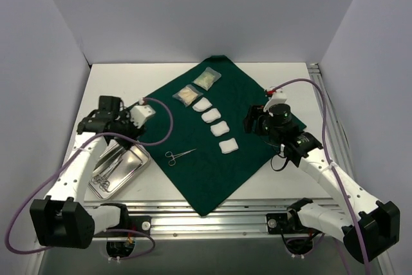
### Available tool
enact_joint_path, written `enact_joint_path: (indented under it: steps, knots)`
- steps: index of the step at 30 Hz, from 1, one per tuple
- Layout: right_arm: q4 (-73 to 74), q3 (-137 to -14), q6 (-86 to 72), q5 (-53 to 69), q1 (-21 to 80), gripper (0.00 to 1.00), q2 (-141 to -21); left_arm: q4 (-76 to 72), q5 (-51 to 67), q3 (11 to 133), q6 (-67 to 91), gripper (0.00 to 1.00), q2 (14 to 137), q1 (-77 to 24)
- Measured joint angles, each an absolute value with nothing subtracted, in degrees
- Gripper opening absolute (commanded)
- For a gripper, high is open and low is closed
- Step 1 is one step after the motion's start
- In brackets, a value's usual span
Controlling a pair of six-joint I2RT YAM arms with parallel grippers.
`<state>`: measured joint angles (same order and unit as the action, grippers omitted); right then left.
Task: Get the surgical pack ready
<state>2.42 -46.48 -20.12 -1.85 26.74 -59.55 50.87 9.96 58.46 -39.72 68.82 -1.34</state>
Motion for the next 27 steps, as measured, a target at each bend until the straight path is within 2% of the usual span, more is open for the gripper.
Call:
enact_joint_path:
  steps: [4,9,16,27]
  knots:
    - [2.28,-45.28,-19.66,-1.23,26.74,0.63,-60.45,50.02,10.15,64.25,-35.14,0.63,72.27,-18.68]
    - [2.33,-44.10,-18.98,-1.63,26.72,0.63,-60.29,47.33,8.08,68.07,-31.59,0.58,86.02,-31.73]
    - [2.85,-43.44,-17.91,-3.01,26.72,0.63,-59.09,44.45,7.25,72.99,-29.02,0.53,103.57,-36.60]
    - [3.29,-43.03,-17.30,-4.29,26.57,0.64,-58.43,42.63,5.43,73.80,-27.75,0.42,108.18,-38.50]
